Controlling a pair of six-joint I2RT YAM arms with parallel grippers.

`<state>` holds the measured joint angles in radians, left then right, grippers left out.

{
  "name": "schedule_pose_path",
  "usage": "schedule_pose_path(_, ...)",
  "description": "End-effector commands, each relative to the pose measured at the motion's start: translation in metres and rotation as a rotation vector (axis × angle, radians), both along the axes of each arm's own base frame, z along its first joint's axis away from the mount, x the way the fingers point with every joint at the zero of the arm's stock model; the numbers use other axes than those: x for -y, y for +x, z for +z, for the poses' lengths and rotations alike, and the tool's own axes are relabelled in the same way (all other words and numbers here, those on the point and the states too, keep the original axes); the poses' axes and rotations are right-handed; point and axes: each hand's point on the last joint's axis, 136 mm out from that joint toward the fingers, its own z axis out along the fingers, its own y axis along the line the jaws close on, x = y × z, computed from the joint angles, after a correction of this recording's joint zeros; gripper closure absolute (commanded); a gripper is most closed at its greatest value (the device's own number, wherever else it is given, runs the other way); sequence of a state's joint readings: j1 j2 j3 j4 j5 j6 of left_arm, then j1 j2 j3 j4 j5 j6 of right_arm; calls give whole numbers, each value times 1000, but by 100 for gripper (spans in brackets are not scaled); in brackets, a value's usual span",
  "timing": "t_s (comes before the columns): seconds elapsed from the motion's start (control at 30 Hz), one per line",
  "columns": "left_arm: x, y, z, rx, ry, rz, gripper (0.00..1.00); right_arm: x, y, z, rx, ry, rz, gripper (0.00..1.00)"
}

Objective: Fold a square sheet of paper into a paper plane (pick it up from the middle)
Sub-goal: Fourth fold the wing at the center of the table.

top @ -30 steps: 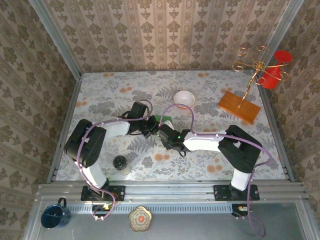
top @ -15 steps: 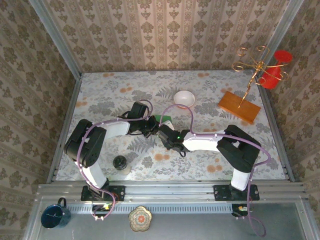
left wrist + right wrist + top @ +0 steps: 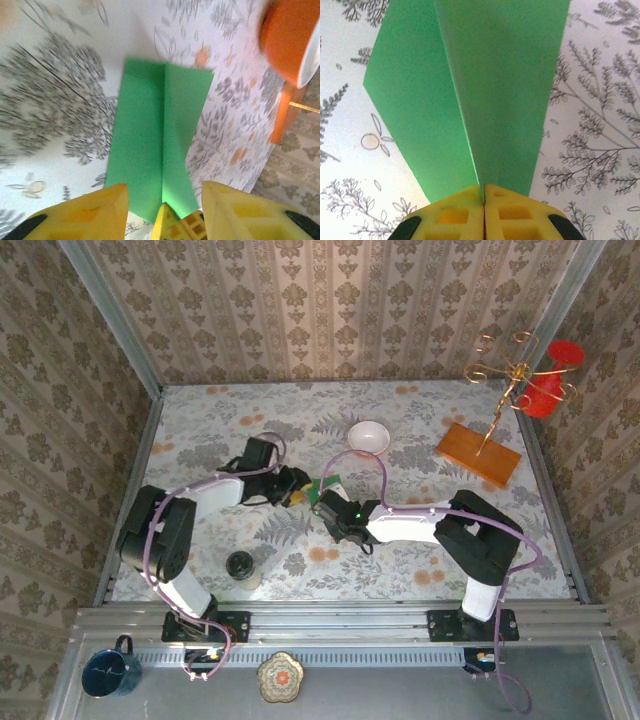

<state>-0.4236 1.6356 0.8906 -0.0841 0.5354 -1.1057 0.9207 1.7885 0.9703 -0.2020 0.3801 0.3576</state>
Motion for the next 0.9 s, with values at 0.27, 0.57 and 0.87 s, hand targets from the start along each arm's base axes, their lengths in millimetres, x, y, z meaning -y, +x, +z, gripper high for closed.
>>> schedule_pose_path(0.27,-34,-11,4,77,-3,52,52,-18,-14,0,-201,321,48,94)
schedule_pose_path(0.57,-3,-22,9,144,-91,-38,52,-22,-12,3,-345,602,23,94)
schedule_pose_path(0.87,35,-36,-3,148,-105,-154,51,-20,-11,4,-414,749,3,93)
